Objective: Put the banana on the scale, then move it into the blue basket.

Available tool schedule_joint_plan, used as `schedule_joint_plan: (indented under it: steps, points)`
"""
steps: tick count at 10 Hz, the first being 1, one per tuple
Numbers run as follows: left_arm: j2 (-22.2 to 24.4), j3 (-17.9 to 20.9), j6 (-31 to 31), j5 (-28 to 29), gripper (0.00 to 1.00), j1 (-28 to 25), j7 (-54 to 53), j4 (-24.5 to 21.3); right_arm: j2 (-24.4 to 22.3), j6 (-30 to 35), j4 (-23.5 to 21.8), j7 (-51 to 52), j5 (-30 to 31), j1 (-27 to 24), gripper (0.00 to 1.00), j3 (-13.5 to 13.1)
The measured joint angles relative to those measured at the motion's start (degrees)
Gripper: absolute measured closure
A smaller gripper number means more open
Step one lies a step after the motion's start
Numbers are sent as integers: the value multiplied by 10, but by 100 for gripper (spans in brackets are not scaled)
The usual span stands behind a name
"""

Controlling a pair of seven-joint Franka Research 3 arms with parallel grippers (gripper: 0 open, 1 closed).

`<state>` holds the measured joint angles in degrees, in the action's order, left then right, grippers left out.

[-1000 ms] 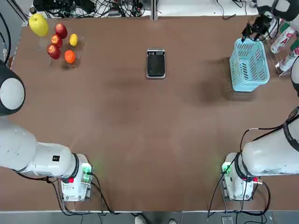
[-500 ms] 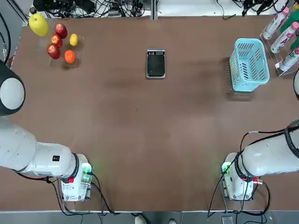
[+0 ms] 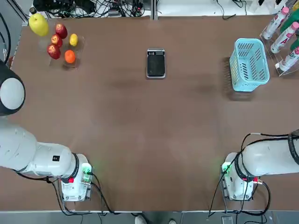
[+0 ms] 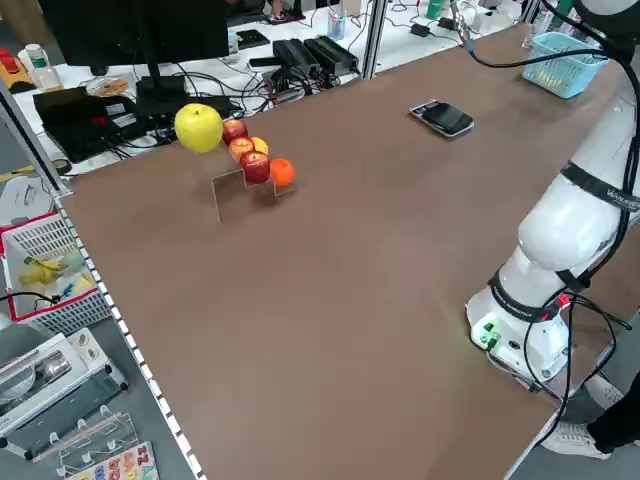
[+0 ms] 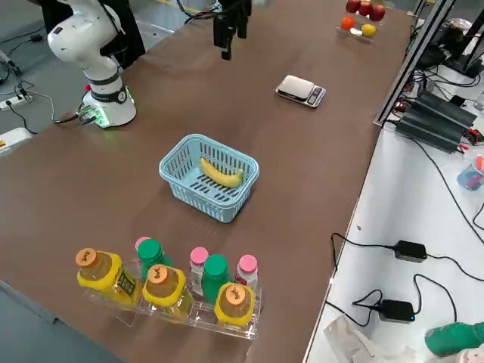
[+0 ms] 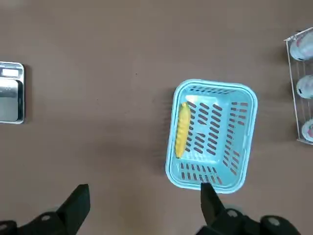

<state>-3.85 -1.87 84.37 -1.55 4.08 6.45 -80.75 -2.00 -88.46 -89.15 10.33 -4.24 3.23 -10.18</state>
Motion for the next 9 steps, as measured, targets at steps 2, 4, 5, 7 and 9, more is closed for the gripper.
schedule_joint_plan:
  steps: [2,4,5,7,9]
  points:
    - [0,0,0,0,0,0,0,0,-2,1,-4,-1,8,-6,0,-1]
    - [0,0,0,0,0,0,0,0,-1,-4,-20,-6,13,-6,0,-1]
    - [0,0,0,0,0,0,-3,0,-1,-8,-25,-6,17,-6,0,0]
    - [0,2,1,0,0,0,-13,5,-2,-8,-28,-1,23,-5,0,1]
    - [0,4,1,0,0,0,-18,8,-3,-8,-28,-1,26,-4,0,3]
